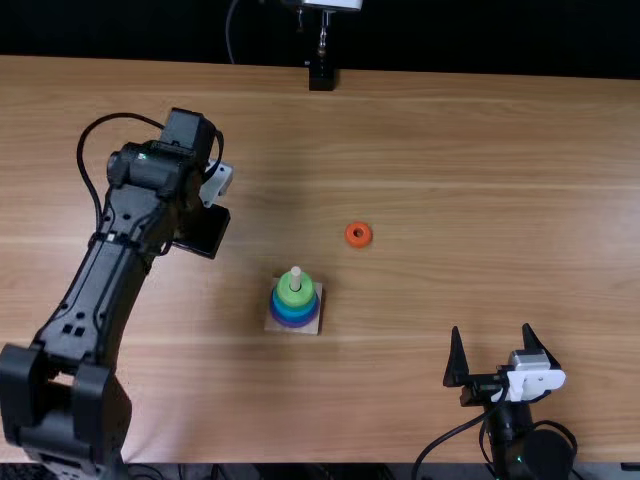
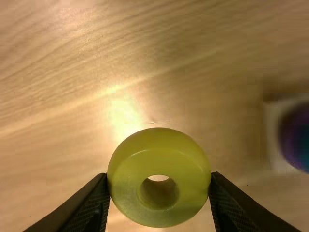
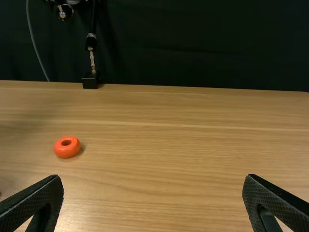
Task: Build the Hanoi tower: stack the rings onto the peg from bottom to top in this color order: purple, dark blue, light blue, dark green, light green, yellow, orange.
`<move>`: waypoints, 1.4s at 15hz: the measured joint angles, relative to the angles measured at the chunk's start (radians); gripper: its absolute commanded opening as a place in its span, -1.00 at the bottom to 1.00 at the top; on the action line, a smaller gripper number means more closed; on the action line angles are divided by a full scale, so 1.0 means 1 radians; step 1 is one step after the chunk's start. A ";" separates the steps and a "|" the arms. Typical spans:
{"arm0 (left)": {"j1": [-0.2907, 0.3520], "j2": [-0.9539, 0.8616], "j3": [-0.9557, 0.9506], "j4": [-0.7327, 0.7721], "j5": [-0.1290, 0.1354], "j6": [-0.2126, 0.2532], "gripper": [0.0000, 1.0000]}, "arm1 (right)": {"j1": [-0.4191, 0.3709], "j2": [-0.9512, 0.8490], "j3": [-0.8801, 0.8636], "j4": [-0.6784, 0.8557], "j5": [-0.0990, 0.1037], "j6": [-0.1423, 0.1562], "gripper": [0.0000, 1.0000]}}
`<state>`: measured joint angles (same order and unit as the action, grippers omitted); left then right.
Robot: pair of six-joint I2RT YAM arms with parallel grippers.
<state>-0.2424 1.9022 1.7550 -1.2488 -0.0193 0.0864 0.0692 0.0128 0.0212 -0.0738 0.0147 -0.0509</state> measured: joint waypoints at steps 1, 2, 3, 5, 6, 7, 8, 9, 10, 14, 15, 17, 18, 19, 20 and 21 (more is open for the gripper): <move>-0.019 -0.014 0.037 -0.050 0.000 -0.017 -1.00 | 0.000 0.000 0.000 0.000 0.000 0.000 1.00; -0.038 -0.019 0.074 -0.099 0.000 -0.036 -1.00 | 0.000 0.000 0.000 0.000 0.000 0.000 1.00; -0.058 -0.021 0.104 -0.140 0.000 -0.062 -1.00 | 0.000 0.000 0.000 0.000 0.000 0.000 1.00; -0.093 -0.021 0.174 -0.232 0.000 -0.117 -1.00 | 0.000 0.000 0.000 0.000 0.000 0.000 1.00; -0.111 -0.021 0.209 -0.274 0.000 -0.143 -1.00 | 0.000 0.000 0.000 0.000 0.000 0.000 1.00; -0.126 -0.024 0.238 -0.295 0.000 -0.167 -1.00 | 0.000 0.000 0.000 0.000 0.000 0.000 1.00; -0.145 -0.027 0.263 -0.303 0.000 -0.192 -1.00 | 0.000 0.000 0.000 0.000 0.000 0.000 1.00; -0.170 -0.029 0.284 -0.303 0.000 -0.220 -1.00 | 0.000 0.000 0.000 0.000 0.000 0.000 1.00; -0.193 -0.030 0.298 -0.304 0.000 -0.243 -1.00 | 0.000 0.000 0.000 0.000 0.000 0.000 1.00; -0.280 -0.030 0.320 -0.304 0.000 -0.325 -1.00 | 0.000 0.000 0.000 0.000 0.000 0.000 1.00; -0.299 -0.030 0.320 -0.305 -0.001 -0.340 -1.00 | 0.000 0.000 0.000 0.000 0.000 0.000 1.00; -0.330 -0.030 0.320 -0.304 0.000 -0.362 -1.00 | 0.000 0.000 0.000 0.000 0.000 0.000 1.00; -0.341 -0.030 0.320 -0.304 0.000 -0.371 -1.00 | 0.000 0.000 0.000 0.000 0.000 0.000 1.00; -0.348 -0.030 0.320 -0.304 0.000 -0.379 -1.00 | 0.000 0.000 0.000 0.000 0.000 0.000 1.00; -0.353 -0.030 0.320 -0.296 0.000 -0.382 -1.00 | 0.000 0.000 0.000 0.000 0.000 0.000 1.00; -0.356 -0.030 0.320 -0.293 0.000 -0.384 -1.00 | 0.000 0.000 0.000 0.000 0.000 0.000 1.00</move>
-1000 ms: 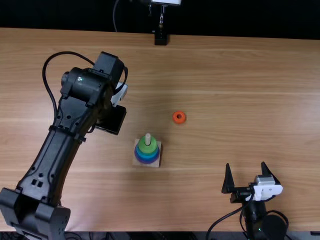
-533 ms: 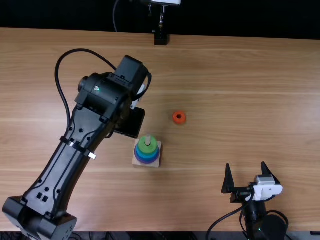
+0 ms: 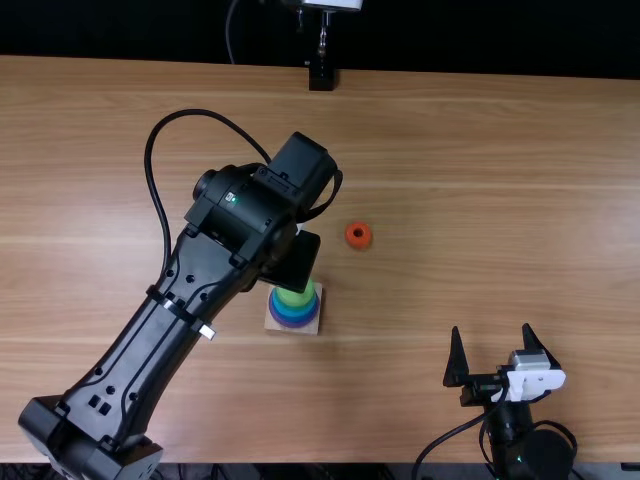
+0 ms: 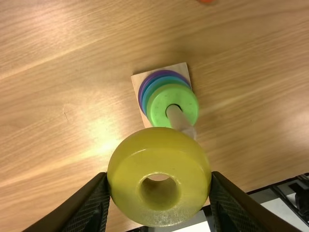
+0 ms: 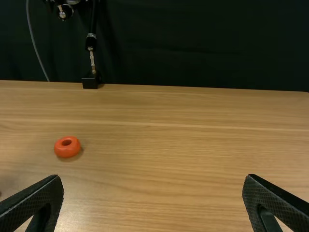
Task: Build the Hanoi tower: stack the rings onto the peg from bottom to top in this color order: purple, dark blue, light blue, dark green, light green, yellow, orange.
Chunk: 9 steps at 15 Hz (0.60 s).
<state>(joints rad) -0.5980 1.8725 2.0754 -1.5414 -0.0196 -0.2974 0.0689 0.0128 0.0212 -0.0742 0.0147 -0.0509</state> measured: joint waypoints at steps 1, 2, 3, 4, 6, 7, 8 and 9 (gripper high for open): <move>-0.005 0.000 0.000 0.002 0.000 -0.005 -1.00 | 0.000 0.000 0.000 0.001 0.000 0.000 1.00; -0.012 0.006 0.002 0.003 0.001 -0.007 -1.00 | 0.000 0.000 0.000 0.000 0.000 0.000 1.00; -0.024 0.025 0.012 0.004 0.001 -0.008 -1.00 | 0.000 0.000 0.000 0.000 0.000 0.000 1.00; -0.024 0.042 0.014 0.006 0.001 -0.011 -1.00 | 0.000 0.000 0.000 0.001 0.000 0.000 1.00; -0.031 0.060 0.014 0.006 0.001 -0.016 -1.00 | 0.000 0.000 0.000 0.000 0.000 0.000 1.00; -0.032 0.063 0.014 0.006 0.001 -0.018 -1.00 | 0.000 0.000 0.000 0.000 0.000 0.000 1.00; -0.032 0.063 0.014 0.006 0.001 -0.018 -1.00 | 0.000 0.000 0.000 0.001 0.000 0.000 1.00; -0.032 0.064 0.014 0.006 0.001 -0.018 -1.00 | 0.000 0.000 0.000 0.000 0.000 0.000 1.00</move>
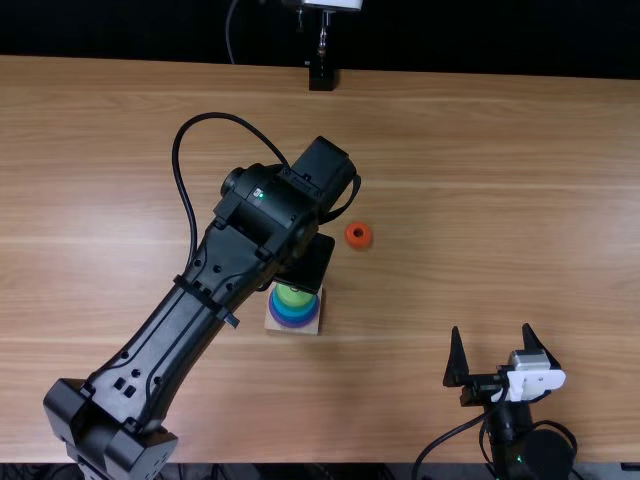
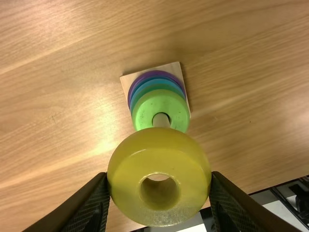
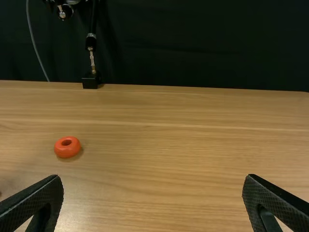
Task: Build the Hanoi tower: stack the rings onto the peg from bottom to top in this color order: purple, dark blue, light blue, dark green, light green, yellow, orange.
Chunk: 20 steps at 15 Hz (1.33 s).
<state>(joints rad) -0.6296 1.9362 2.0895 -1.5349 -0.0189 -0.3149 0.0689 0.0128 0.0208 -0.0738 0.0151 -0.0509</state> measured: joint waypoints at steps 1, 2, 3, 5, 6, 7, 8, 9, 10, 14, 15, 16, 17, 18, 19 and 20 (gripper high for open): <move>-0.001 0.001 0.000 0.000 0.000 0.000 -1.00 | 0.000 0.000 0.000 0.000 0.000 0.000 1.00; -0.005 0.002 0.000 0.000 0.000 -0.001 -1.00 | 0.000 0.000 0.000 0.000 0.000 0.000 1.00; -0.006 0.006 0.000 0.000 0.000 0.000 -1.00 | 0.000 0.000 0.000 0.000 0.000 0.000 1.00; -0.012 0.015 0.000 0.000 0.000 0.000 -1.00 | 0.000 0.000 0.000 0.000 0.000 0.000 1.00; -0.012 0.016 0.000 0.000 0.001 0.000 -1.00 | 0.000 0.000 0.000 0.000 0.000 0.000 1.00; -0.012 0.017 0.000 0.000 0.000 0.000 -1.00 | 0.000 0.000 0.000 0.000 0.000 0.000 1.00; -0.012 0.023 0.000 0.000 0.000 -0.001 -1.00 | 0.000 0.000 0.000 0.000 -0.001 0.000 1.00; -0.012 0.034 0.000 0.000 0.000 -0.001 -1.00 | 0.000 0.000 0.000 0.000 0.000 0.000 1.00; -0.012 0.042 0.000 0.000 0.000 -0.001 -1.00 | 0.000 0.000 0.000 0.000 0.000 0.000 1.00; -0.012 0.051 0.000 -0.001 0.002 -0.001 -0.58 | 0.000 0.000 0.000 0.000 0.000 0.000 1.00; -0.012 0.051 0.000 0.000 0.003 -0.001 0.31 | 0.000 0.000 0.000 0.000 0.000 0.000 1.00; -0.012 0.052 0.000 0.000 0.003 0.000 1.00 | 0.000 0.000 0.000 0.000 0.000 0.000 1.00; -0.012 0.051 0.000 0.001 0.004 -0.001 1.00 | 0.000 0.000 0.000 0.000 0.000 0.000 1.00; -0.012 0.051 0.000 0.004 0.005 -0.001 1.00 | 0.000 0.000 0.000 0.000 0.000 0.000 1.00; -0.011 0.051 0.000 0.037 0.003 0.000 1.00 | 0.000 0.000 0.000 0.000 0.000 0.000 1.00; -0.007 0.051 0.000 0.086 0.004 0.000 1.00 | 0.000 0.000 0.000 0.000 0.000 0.000 1.00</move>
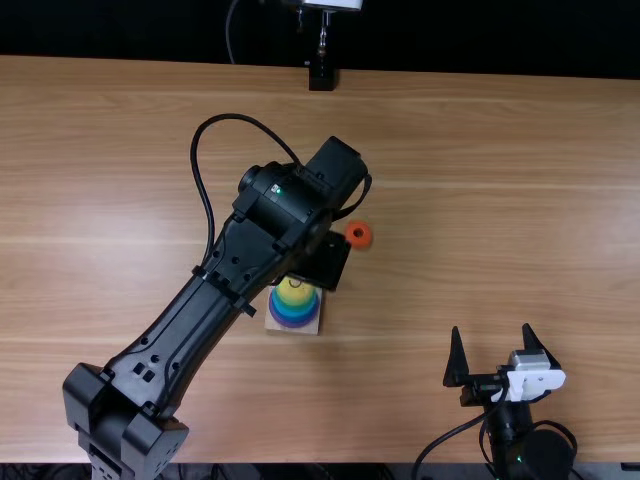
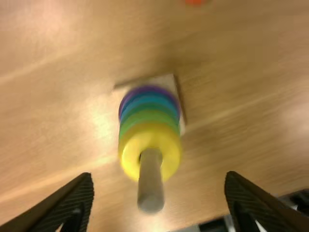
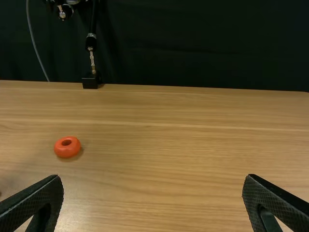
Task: Build the Hanoi tower: stack the rings onto the peg from bottom to top in this color order: purple, dark blue, light blue, dark green, light green, yellow, orange.
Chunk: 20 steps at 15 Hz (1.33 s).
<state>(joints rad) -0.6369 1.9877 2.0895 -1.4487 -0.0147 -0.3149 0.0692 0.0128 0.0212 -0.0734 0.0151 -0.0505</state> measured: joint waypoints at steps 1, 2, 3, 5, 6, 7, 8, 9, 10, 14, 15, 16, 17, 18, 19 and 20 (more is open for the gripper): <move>0.008 0.000 0.000 0.066 0.001 0.000 1.00 | 0.000 0.000 0.000 0.000 0.000 -0.001 1.00; 0.019 0.000 0.000 0.106 0.000 0.000 1.00 | 0.000 0.000 0.000 0.000 0.000 0.000 1.00; 0.042 -0.003 0.000 0.161 -0.001 0.000 1.00 | 0.000 0.000 0.000 0.000 0.000 0.000 1.00; 0.114 -0.057 -0.003 0.260 -0.003 0.000 1.00 | 0.000 0.000 0.000 0.000 0.000 0.000 1.00; 0.168 -0.127 -0.029 0.288 -0.010 0.000 1.00 | 0.000 0.000 0.000 0.000 -0.001 0.000 1.00; 0.211 -0.204 -0.077 0.307 -0.027 0.000 1.00 | 0.000 0.000 0.000 0.000 0.000 0.000 1.00; 0.240 -0.291 -0.147 0.327 -0.047 0.000 1.00 | 0.000 0.000 0.000 0.000 0.000 0.000 1.00; 0.252 -0.401 -0.253 0.385 -0.066 0.000 1.00 | 0.000 0.000 0.000 0.000 -0.001 0.000 1.00; 0.267 -0.492 -0.359 0.484 -0.068 0.000 1.00 | 0.000 0.000 0.000 0.000 0.000 0.000 1.00; 0.459 -0.914 -0.967 1.056 -0.090 -0.001 1.00 | 0.000 0.000 0.000 0.000 0.000 0.000 1.00; 0.477 -1.023 -1.099 1.150 -0.090 0.000 1.00 | 0.000 0.000 0.000 0.000 0.000 0.000 1.00; 0.498 -1.145 -1.222 1.217 -0.090 0.000 1.00 | 0.000 0.000 0.000 0.000 0.000 0.000 1.00; 0.520 -1.236 -1.302 1.246 -0.091 -0.001 1.00 | 0.000 0.000 0.000 0.000 0.000 0.000 1.00; 0.544 -1.311 -1.363 1.256 -0.089 0.000 1.00 | 0.000 0.000 0.000 0.000 -0.001 0.000 1.00; 0.567 -1.379 -1.418 1.260 -0.076 0.003 1.00 | 0.000 0.000 0.000 0.000 0.000 0.000 1.00; 0.581 -1.442 -1.472 1.264 -0.046 0.008 1.00 | 0.000 0.000 0.000 0.000 0.000 0.000 1.00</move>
<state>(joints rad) -0.0559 0.5453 0.6174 -0.1844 -0.0608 -0.3073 0.0692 0.0128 0.0212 -0.0734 0.0147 -0.0509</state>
